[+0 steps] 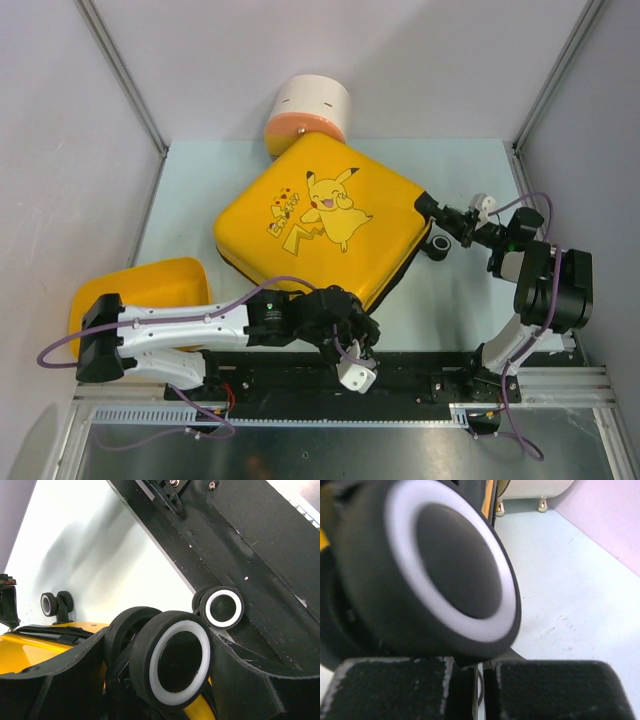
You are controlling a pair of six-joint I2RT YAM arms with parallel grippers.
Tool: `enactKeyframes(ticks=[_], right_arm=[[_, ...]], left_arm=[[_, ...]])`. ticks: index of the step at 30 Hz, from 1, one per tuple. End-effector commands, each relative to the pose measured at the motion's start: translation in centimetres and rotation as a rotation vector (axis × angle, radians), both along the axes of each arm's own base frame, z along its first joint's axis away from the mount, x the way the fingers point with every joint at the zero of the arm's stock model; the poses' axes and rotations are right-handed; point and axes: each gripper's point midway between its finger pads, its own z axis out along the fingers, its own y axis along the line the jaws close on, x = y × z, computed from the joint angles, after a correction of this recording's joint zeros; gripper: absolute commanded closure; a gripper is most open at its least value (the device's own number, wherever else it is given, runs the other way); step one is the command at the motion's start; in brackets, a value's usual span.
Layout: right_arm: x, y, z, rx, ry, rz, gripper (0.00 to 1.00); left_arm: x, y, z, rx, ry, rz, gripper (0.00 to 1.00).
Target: Open, take out, and arrange the luggage
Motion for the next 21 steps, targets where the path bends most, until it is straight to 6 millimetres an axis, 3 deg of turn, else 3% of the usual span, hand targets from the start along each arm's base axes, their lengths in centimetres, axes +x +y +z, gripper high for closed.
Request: enactKeyframes(ticks=[1, 4, 8, 14, 20, 21], right_arm=[[6.9, -3.2, 3.7, -0.059, -0.174, -0.189, 1.0], [7.8, -3.9, 4.2, -0.033, -0.165, -0.196, 1.0], [6.9, -3.9, 4.5, -0.041, -0.155, -0.154, 1.0], [6.6, -0.8, 4.4, -0.06, -0.188, -0.049, 1.0], [9.1, 1.7, 4.6, -0.036, -0.212, -0.003, 1.0], [9.5, 1.9, 3.8, -0.018, -0.184, -0.005, 1.0]], left_arm=[[-7.6, 6.8, -4.8, 0.298, 0.273, -0.179, 1.0], [-7.4, 6.9, -4.8, 0.293, 0.258, -0.187, 1.0], [-7.8, 7.0, -4.2, 0.281, 0.265, -0.206, 1.0], [-9.6, 7.6, -3.6, 0.273, 0.279, -0.268, 1.0], [-9.7, 8.0, -4.2, 0.286, 0.259, -0.288, 1.0], [-9.7, 7.9, -4.2, 0.281, 0.253, -0.296, 1.0]])
